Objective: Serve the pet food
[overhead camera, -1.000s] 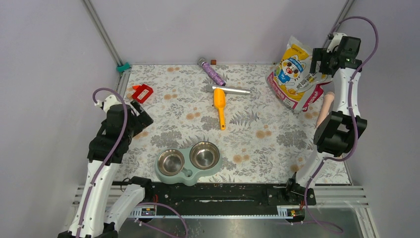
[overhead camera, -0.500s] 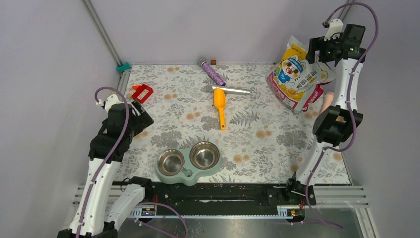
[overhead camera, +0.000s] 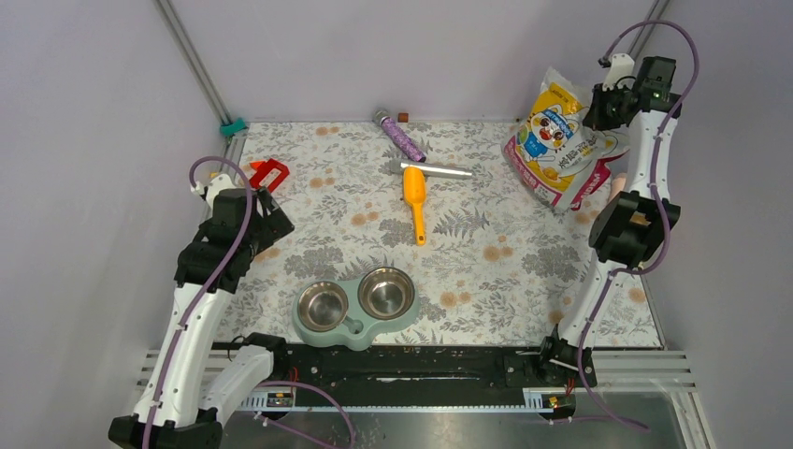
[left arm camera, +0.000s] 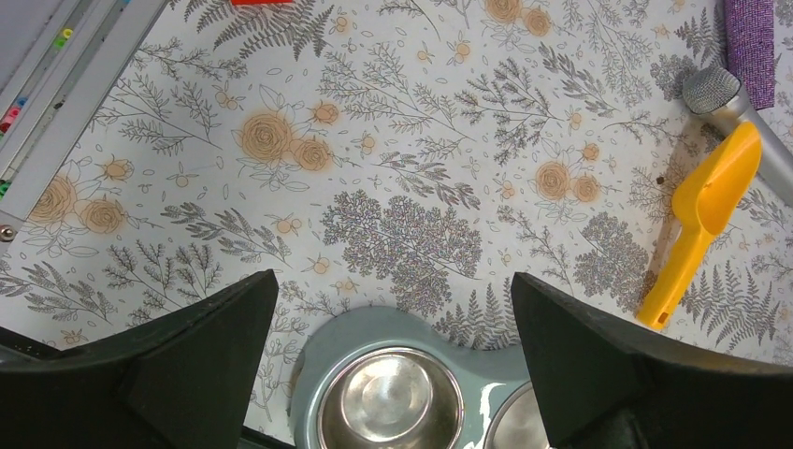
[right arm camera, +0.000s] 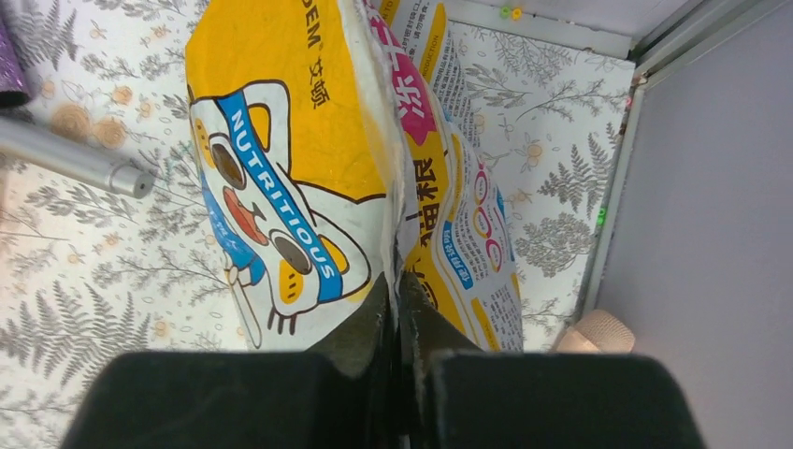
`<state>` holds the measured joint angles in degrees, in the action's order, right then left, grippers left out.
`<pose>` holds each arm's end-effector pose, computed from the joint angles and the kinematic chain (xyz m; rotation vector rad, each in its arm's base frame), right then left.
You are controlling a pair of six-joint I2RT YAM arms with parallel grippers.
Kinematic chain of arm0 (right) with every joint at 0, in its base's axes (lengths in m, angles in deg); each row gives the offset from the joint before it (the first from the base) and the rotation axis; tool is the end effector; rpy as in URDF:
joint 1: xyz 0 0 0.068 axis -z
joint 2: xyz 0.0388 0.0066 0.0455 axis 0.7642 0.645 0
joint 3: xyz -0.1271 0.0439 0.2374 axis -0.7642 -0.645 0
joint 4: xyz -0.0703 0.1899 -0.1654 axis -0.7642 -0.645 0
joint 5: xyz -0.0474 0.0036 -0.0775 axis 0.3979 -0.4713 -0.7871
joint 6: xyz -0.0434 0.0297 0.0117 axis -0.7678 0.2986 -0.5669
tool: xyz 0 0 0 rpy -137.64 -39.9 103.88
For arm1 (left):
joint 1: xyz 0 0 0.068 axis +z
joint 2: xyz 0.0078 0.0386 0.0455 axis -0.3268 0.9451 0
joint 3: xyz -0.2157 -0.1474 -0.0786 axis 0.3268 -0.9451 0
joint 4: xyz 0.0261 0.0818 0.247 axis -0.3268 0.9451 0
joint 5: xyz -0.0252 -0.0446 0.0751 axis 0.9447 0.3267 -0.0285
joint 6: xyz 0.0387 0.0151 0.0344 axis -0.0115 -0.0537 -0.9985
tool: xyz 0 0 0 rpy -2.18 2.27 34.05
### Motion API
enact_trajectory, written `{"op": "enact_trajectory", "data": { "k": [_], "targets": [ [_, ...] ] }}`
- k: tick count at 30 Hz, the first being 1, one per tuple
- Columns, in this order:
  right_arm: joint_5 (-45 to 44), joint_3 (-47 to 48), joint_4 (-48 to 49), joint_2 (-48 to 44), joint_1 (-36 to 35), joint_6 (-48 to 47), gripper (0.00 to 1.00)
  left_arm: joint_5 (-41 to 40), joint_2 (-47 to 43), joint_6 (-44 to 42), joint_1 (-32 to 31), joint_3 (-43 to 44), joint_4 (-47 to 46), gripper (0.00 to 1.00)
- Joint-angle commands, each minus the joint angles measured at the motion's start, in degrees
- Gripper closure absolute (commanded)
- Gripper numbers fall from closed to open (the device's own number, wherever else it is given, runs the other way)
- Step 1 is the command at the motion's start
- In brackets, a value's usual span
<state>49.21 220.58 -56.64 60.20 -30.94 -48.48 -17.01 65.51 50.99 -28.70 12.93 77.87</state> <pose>0.4656 -0.1429 0.3580 -0.3879 2.1252 0.0518 0.1510 -0.0135 0.3475 -0.6816 2.1481 -0.0276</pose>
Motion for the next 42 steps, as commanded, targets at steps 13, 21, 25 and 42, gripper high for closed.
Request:
{"op": "enact_trajectory", "data": {
  "k": [13,21,25,42],
  "targets": [
    [5.54,-10.94,4.4,-21.29,-4.2,45.9,1.0,-3.77,-10.43,0.77,0.31,-1.79,5.2,0.01],
    [5.18,-35.58,19.14,-42.13,-8.99,55.84,1.0,0.67,-14.03,3.01,0.31,-6.7,4.68,0.01],
    [4.5,-43.73,21.85,-50.34,-11.38,60.8,1.0,2.14,-14.6,3.45,0.31,-7.83,4.06,0.01],
    [5.88,-63.27,29.88,-67.53,-32.24,64.61,1.0,9.58,-13.57,4.05,0.33,-10.26,-0.27,0.01]
  ]
}}
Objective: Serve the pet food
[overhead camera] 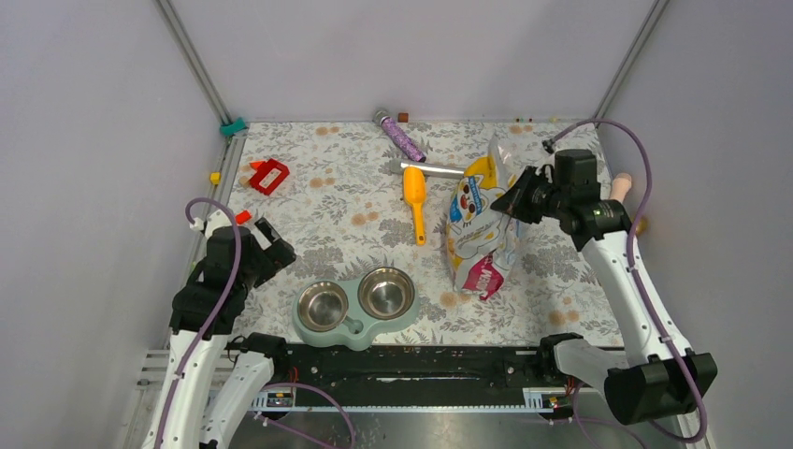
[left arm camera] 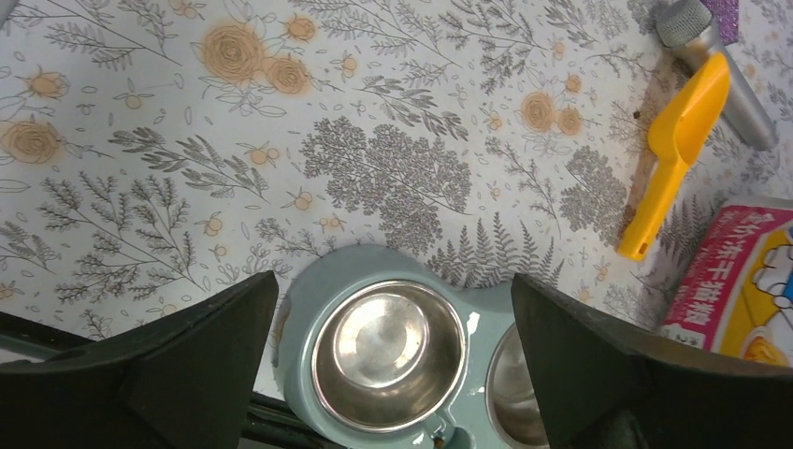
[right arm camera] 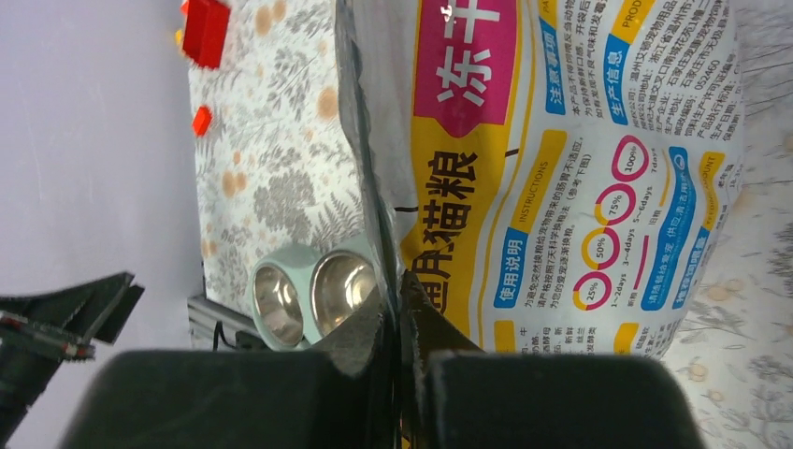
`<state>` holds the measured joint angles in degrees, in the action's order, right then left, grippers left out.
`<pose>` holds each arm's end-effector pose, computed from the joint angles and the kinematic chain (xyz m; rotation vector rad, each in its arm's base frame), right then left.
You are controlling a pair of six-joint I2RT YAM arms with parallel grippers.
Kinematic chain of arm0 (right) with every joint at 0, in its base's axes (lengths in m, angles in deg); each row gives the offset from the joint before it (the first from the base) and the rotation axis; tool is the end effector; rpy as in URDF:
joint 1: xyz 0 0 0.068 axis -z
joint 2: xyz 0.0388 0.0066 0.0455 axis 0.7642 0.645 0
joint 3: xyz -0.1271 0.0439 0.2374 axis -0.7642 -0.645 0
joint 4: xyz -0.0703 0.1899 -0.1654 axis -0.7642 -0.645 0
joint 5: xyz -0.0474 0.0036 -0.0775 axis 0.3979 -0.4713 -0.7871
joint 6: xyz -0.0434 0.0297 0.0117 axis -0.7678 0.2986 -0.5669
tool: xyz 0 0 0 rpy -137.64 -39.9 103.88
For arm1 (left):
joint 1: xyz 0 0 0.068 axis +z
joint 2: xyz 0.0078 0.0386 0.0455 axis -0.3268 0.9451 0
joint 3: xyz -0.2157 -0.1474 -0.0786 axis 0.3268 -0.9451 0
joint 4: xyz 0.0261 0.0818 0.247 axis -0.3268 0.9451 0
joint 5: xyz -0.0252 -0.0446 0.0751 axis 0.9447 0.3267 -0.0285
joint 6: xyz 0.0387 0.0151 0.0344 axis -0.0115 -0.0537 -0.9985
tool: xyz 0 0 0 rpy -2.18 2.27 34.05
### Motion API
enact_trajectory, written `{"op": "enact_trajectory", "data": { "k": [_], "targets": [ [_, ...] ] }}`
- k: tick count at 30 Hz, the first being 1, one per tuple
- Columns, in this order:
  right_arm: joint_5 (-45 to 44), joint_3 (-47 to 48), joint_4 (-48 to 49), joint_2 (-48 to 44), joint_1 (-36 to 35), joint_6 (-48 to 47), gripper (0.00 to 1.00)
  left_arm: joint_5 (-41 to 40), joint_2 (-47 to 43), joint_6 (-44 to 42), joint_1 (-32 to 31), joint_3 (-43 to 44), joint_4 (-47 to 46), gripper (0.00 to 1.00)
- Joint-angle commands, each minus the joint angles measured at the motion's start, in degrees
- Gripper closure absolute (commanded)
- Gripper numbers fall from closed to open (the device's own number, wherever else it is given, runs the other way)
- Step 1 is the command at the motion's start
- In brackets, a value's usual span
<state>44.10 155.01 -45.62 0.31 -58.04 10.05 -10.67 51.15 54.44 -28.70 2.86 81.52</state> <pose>0.2345 0.0466 0.3615 0.2322 2.1960 0.7894 0.1006 -0.0088 0.3145 -0.7014 2.1663 -0.1838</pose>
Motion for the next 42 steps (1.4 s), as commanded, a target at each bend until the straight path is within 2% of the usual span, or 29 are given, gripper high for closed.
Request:
{"op": "enact_trajectory", "data": {
  "k": [1,4,9,18,25,31,33,36,38,39,40,42],
  "targets": [
    [11.02,1.77,19.51,-8.53,-6.18,6.83,1.0,3.52,1.07,0.66,0.31,-0.19,-3.95,0.01],
    [12.24,0.0,22.4,-10.65,-8.6,7.91,1.0,4.89,1.9,0.75,0.36,-0.06,-3.95,0.02],
    [12.78,-1.31,21.65,-11.7,-14.35,5.23,1.0,5.75,1.45,0.97,0.31,-0.58,-4.09,0.01],
    [17.19,-4.35,26.27,-12.26,-22.69,1.83,1.0,7.26,0.19,-0.04,0.33,-0.26,-4.0,0.01],
    [17.08,-3.85,25.82,-10.96,-24.39,0.36,1.0,7.96,0.0,-0.52,0.31,-0.05,-3.78,0.01],
    [13.15,-3.73,17.63,-10.33,-24.35,-4.38,1.0,8.3,0.1,-2.86,0.32,1.18,-2.25,0.01],
    [10.58,-3.81,15.76,-11.09,-24.33,-5.71,0.93,7.14,0.25,-3.6,0.32,2.33,-1.23,0.01],
    [7.0,-3.67,12.56,-12.43,-24.38,-8.48,0.65,5.43,0.45,-4.75,0.32,4.85,1.12,0.01],
    [5.33,-4.12,12.6,-13.62,-24.32,-9.61,0.57,4.95,0.32,-5.16,0.36,6.22,1.67,0.01],
    [5.15,-4.62,13.18,-14.28,-24.28,-10.02,0.49,5.26,0.24,-5.2,0.33,6.71,1.62,0.01],
    [5.02,-4.97,13.8,-14.8,-24.35,-10.18,0.34,5.6,0.23,-5.18,0.31,6.96,1.24,0.02],
    [4.38,-5.13,14.26,-15.73,-24.32,-10.47,0.11,8.38,0.6,-5.1,0.31,7.43,-0.2,0.01]
  ]
}}
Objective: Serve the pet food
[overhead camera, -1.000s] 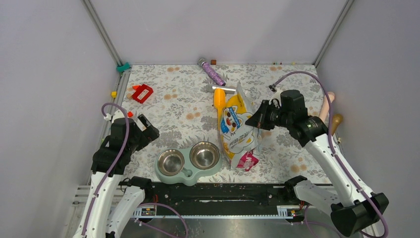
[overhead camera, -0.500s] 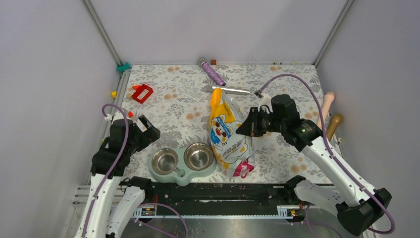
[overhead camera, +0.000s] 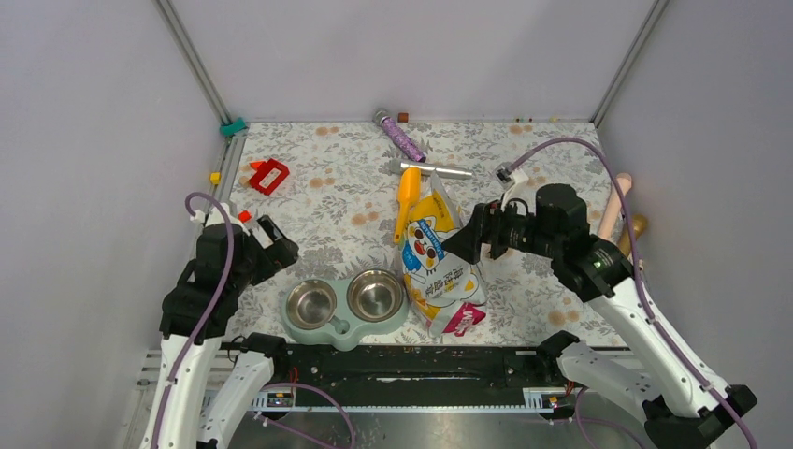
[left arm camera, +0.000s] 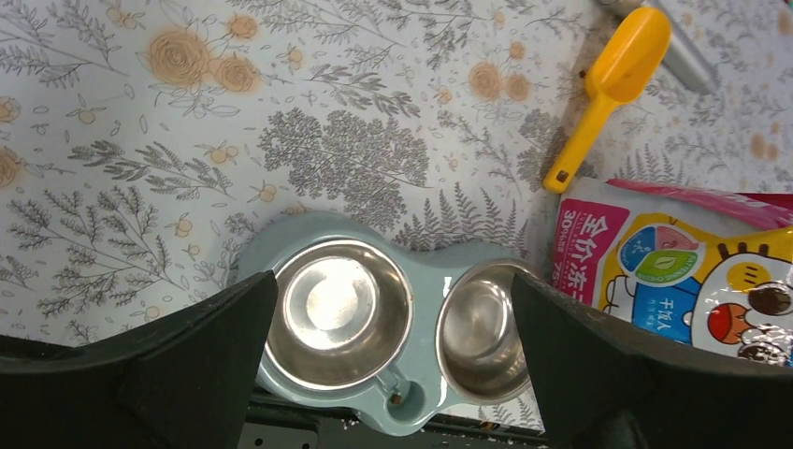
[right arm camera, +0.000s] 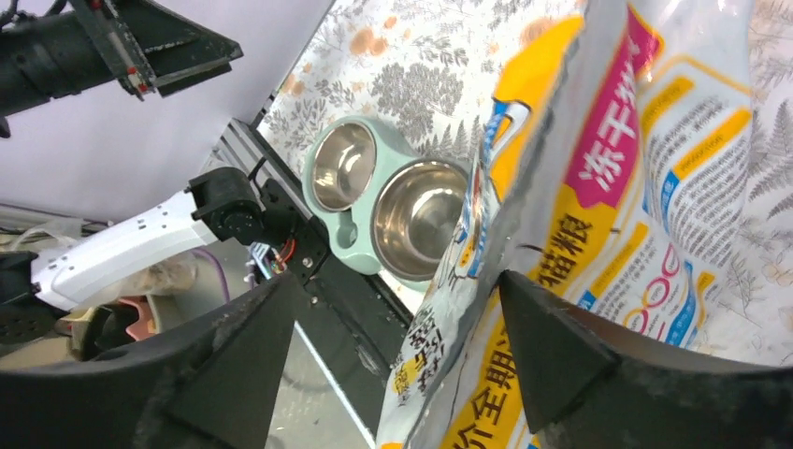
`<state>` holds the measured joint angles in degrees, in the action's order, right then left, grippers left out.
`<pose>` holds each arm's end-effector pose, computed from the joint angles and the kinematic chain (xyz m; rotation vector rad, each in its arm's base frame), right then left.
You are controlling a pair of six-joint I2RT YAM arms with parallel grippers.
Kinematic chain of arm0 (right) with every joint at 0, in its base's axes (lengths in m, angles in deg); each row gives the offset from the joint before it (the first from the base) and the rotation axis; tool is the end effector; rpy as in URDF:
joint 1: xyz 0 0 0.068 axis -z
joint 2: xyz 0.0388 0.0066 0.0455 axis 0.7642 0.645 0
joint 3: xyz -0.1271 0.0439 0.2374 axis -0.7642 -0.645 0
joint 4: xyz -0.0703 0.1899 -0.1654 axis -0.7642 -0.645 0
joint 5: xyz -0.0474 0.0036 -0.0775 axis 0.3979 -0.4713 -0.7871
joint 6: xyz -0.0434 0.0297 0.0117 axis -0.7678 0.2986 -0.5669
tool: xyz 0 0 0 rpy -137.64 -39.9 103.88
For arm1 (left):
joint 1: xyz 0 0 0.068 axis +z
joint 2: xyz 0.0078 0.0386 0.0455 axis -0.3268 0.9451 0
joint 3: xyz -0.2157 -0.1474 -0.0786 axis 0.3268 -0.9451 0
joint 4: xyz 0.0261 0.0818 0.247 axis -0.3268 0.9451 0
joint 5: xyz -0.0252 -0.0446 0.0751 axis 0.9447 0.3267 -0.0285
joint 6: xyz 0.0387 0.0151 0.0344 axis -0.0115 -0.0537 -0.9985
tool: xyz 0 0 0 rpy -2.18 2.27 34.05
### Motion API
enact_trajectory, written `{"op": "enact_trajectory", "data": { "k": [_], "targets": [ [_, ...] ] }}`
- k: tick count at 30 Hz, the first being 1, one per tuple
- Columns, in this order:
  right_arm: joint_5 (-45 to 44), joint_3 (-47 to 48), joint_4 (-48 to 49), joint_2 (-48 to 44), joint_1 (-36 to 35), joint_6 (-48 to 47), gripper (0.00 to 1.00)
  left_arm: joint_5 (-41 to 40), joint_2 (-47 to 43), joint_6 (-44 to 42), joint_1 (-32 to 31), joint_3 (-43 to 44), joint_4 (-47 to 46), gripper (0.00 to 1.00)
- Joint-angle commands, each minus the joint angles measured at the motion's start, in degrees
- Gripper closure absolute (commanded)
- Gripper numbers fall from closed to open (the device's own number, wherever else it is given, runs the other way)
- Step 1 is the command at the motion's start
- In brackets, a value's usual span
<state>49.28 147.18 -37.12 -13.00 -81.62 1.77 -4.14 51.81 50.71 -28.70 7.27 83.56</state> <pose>0.1529 0.1131 0.3756 -0.4726 1.9598 1.0674 0.0957 -0.0120 0.3331 -0.5755 2.2003 -0.2860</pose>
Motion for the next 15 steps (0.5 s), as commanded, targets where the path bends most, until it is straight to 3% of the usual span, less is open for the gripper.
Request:
{"op": "enact_trajectory", "data": {
  "k": [1,10,15],
  "targets": [
    [-1.57,2.8,5.69,-2.9,-0.68,-2.26,0.03,3.79,0.23,-1.27,0.31,3.04,-3.46,0.01],
    [-24.01,4.95,-0.73,-5.89,-0.73,1.75,0.0,21.68,8.41,3.4,0.0,5.61,-19.75,0.01],
    [-32.95,8.51,-6.12,-6.39,-0.73,3.11,0.0,25.91,14.72,6.77,-6.72,5.62,-32.67,0.01]
  ]
}}
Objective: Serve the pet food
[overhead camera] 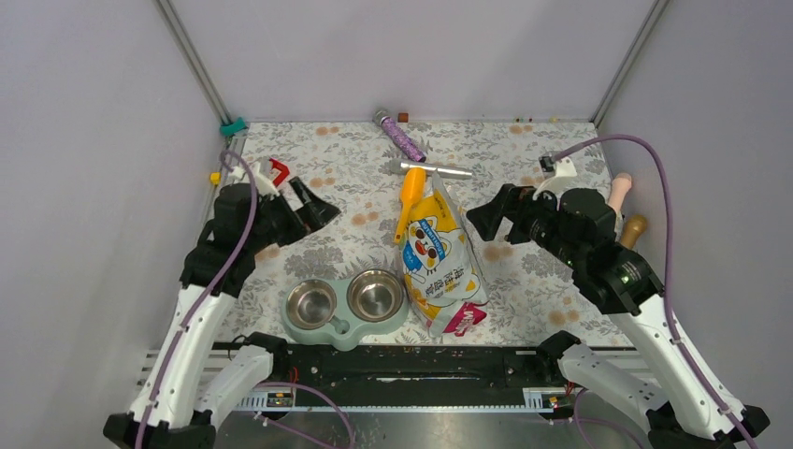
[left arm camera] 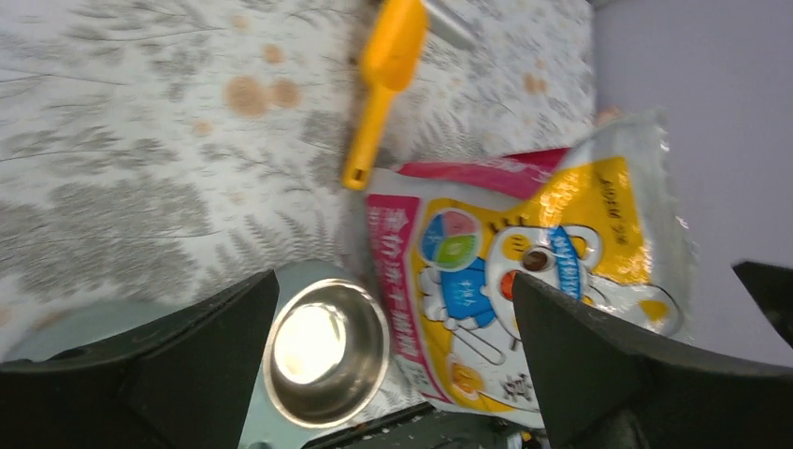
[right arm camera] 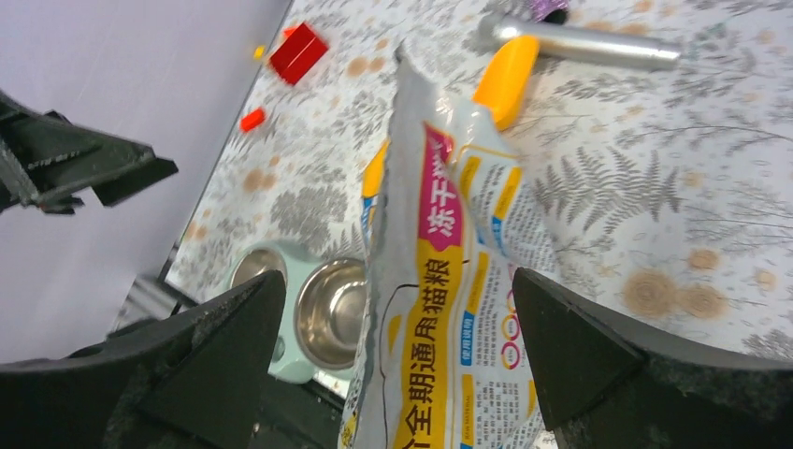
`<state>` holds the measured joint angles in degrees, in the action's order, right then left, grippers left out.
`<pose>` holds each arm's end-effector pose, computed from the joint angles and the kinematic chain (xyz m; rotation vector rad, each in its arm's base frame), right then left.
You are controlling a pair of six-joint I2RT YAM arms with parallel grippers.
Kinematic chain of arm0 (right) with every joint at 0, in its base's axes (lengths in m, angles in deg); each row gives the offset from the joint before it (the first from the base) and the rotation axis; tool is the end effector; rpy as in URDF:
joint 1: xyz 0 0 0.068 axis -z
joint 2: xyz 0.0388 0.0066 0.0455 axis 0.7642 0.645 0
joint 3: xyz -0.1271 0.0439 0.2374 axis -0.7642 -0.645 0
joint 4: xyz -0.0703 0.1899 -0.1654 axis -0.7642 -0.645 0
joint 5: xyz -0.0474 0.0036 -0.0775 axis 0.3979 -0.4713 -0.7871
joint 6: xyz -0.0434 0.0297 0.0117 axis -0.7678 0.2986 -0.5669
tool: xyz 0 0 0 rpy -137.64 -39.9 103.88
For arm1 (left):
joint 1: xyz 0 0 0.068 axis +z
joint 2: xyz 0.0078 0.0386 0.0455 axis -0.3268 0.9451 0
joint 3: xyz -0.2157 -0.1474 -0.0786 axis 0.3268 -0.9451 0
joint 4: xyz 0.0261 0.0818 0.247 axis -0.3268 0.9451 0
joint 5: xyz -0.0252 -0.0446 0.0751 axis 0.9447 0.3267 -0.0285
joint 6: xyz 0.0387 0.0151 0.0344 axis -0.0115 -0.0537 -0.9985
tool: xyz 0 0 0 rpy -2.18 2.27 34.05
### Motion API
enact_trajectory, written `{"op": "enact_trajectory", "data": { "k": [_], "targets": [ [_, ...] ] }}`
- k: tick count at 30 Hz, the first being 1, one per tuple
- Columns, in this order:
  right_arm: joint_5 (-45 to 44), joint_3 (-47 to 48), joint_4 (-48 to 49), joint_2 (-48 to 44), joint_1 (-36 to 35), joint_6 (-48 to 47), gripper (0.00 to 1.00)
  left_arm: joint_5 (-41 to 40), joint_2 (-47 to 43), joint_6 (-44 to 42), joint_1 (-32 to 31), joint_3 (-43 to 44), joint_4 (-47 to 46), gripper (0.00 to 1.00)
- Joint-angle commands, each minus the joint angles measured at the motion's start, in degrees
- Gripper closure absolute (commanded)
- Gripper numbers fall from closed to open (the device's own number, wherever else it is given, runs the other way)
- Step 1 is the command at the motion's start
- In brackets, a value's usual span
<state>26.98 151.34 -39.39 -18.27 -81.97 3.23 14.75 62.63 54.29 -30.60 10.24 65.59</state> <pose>0.1345 0.0872 0.4088 -0.1649 1.8339 0.7689 0.1513 -0.0385 0.3574 -0.3901 2.1302 -0.7461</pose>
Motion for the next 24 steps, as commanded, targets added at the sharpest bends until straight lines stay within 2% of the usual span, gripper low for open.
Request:
{"op": "enact_trajectory", "data": {
  "k": [1,4,6,11,24],
  "targets": [
    [-10.7,4.62,-4.49,-1.13,-0.38,1.28,0.01,6.66,5.6,3.14,-7.05,3.17,-16.01,0.01],
    [-8.17,5.52,-6.15,-0.47,-0.38,-0.35,0.0,5.64,10.94,1.71,-13.58,5.66,-17.52,0.01],
    [-3.43,6.28,-7.55,0.74,-0.37,-2.81,0.01,5.53,14.8,0.67,-17.04,6.69,-17.59,0.01],
    [5.56,6.76,-10.4,3.04,-0.37,-5.59,0.02,8.96,20.39,0.92,-22.2,5.58,-21.36,0.01],
    [-3.37,6.71,-13.39,6.4,-0.38,-4.98,0.04,9.04,27.01,2.33,-27.45,5.07,-24.16,0.01]
  ]
}}
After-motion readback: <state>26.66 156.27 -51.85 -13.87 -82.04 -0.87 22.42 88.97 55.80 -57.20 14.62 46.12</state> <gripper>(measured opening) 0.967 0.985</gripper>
